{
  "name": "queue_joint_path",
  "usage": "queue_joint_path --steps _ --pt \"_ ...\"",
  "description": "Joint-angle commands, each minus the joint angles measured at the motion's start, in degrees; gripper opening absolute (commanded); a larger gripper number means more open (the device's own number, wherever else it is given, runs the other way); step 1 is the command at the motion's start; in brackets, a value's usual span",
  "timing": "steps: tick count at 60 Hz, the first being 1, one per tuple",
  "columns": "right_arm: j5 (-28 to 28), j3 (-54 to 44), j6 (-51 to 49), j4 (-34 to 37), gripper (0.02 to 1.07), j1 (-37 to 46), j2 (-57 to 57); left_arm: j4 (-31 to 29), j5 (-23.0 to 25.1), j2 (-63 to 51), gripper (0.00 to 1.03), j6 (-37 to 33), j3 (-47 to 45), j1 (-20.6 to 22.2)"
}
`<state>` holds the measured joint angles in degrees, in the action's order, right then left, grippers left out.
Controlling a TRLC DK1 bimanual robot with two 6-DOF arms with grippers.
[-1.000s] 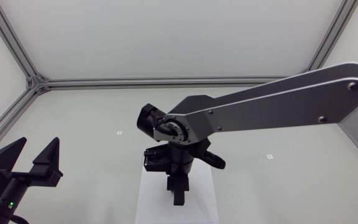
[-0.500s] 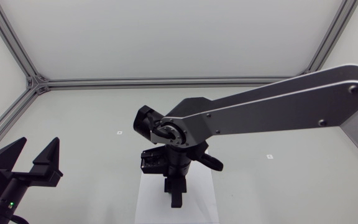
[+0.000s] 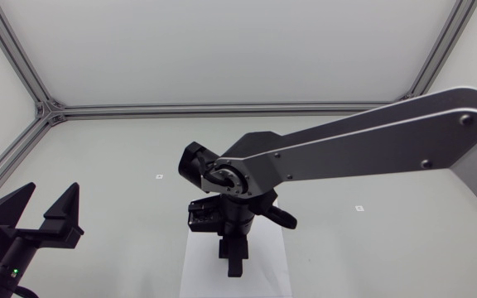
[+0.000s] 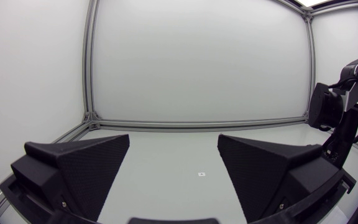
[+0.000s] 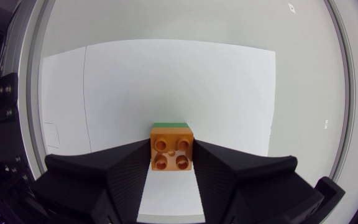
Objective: Pick up the orange 2x2 brick with the right arm and stack it on top of the green 2x2 brick in the center
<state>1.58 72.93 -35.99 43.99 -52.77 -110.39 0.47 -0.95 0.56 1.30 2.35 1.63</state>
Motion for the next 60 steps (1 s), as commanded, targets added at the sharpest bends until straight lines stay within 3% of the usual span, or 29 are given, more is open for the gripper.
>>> queue_joint_path --steps 1,15,25,30,35,60 --pt "-0.35 -2.61 0.92 -0.39 0.62 0.13 -2.20 -0.65 0.16 0.15 0.99 -0.33 -2.35 0.04" --pt "-0.27 -2.44 0.66 -0.39 0.62 0.21 -1.41 -0.65 0.16 0.23 0.99 -0.33 -2.35 0.04" --pt "-0.27 -2.53 0.66 -0.39 0.72 0.39 -0.53 -0.65 0.16 0.15 0.99 -0.33 -2.35 0.04" --pt "-0.27 -2.61 0.66 -0.66 0.84 0.92 -0.09 -0.65 0.16 0.23 0.99 -0.33 -2.35 0.04" --pt "-0.27 -2.35 0.48 -0.57 1.03 1.62 1.14 -0.65 0.16 0.15 0.99 -0.33 -2.35 0.04" --pt "-0.53 -5.87 -0.05 2.59 1.03 4.17 14.68 -0.65 0.16 0.23 0.99 -0.33 -2.35 0.04"
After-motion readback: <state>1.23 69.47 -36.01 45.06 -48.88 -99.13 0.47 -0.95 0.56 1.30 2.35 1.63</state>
